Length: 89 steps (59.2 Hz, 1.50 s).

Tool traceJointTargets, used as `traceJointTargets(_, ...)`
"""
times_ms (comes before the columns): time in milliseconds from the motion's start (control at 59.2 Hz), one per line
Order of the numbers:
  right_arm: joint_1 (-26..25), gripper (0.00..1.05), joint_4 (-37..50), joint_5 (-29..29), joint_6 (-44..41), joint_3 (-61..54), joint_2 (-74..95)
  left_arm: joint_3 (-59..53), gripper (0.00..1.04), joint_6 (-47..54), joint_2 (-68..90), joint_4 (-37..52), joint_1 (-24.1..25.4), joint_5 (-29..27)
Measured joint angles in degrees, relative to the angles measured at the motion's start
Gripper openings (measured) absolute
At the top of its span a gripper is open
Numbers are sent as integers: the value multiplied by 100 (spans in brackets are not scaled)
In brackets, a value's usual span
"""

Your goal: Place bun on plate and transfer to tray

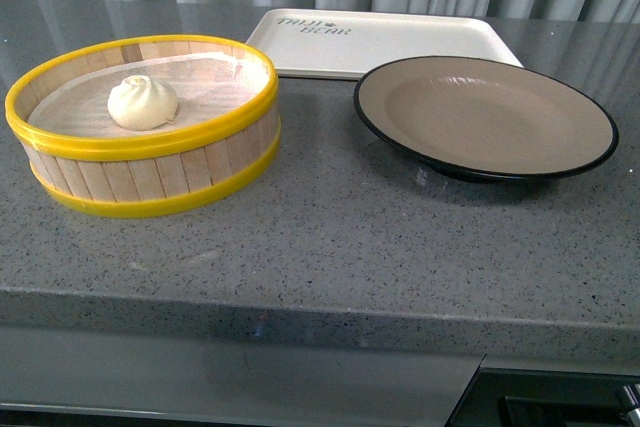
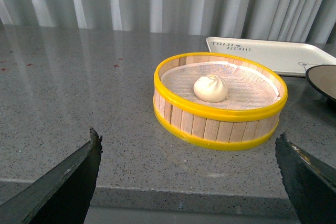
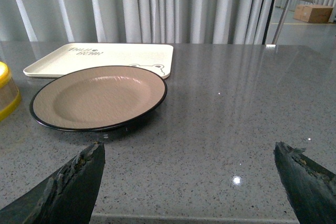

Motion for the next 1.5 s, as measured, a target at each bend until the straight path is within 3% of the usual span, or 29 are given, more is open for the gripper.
traceJointTargets(1064, 0, 96, 0, 0, 0, 0, 0, 13, 98, -52, 24, -28, -9, -46)
traceJointTargets(1115, 0, 96, 0, 2, 0, 0, 0, 409, 98, -920, 820, -820, -319, -608)
traceJointTargets(1216, 0, 96, 0, -2, 0, 0, -2, 1172, 98, -1847, 2855, 205, -863, -726)
traceJointTargets(1385, 0, 96, 0, 0, 0, 0, -4, 2347, 98, -1624, 4900, 1703, -1394, -704)
traceJointTargets(1504, 0, 96, 0, 0, 0, 0, -4, 3067, 98, -1493, 6107, 1926, -1482, -699)
